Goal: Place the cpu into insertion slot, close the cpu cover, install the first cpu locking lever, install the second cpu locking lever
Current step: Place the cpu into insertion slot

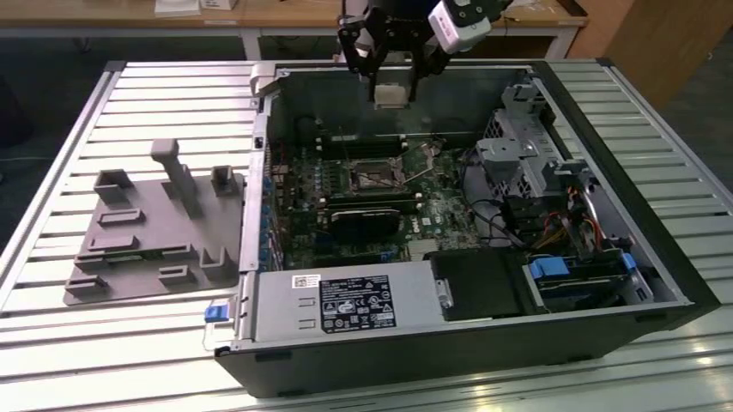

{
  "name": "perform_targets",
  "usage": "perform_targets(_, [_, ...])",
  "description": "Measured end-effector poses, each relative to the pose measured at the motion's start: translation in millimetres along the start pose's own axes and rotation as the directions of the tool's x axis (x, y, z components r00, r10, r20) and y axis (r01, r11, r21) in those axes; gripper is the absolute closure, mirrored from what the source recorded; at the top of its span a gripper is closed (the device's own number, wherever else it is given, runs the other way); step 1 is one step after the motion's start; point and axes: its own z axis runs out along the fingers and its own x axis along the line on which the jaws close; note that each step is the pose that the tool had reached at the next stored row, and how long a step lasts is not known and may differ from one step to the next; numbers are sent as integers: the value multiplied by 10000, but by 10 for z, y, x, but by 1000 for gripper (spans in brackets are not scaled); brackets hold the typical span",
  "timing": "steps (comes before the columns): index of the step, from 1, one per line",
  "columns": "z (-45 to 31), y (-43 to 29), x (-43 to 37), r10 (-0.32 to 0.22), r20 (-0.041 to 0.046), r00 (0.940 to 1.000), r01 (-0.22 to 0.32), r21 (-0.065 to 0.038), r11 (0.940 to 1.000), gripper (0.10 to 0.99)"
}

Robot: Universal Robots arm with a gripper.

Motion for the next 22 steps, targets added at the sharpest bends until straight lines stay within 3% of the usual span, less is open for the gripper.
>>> perform_targets(10, [90, -8, 0, 1, 1, 10000, -1, 2, 10000, 549])
perform_targets(22, [294, -27, 1, 11, 4, 10000, -11, 46, 10000, 549])
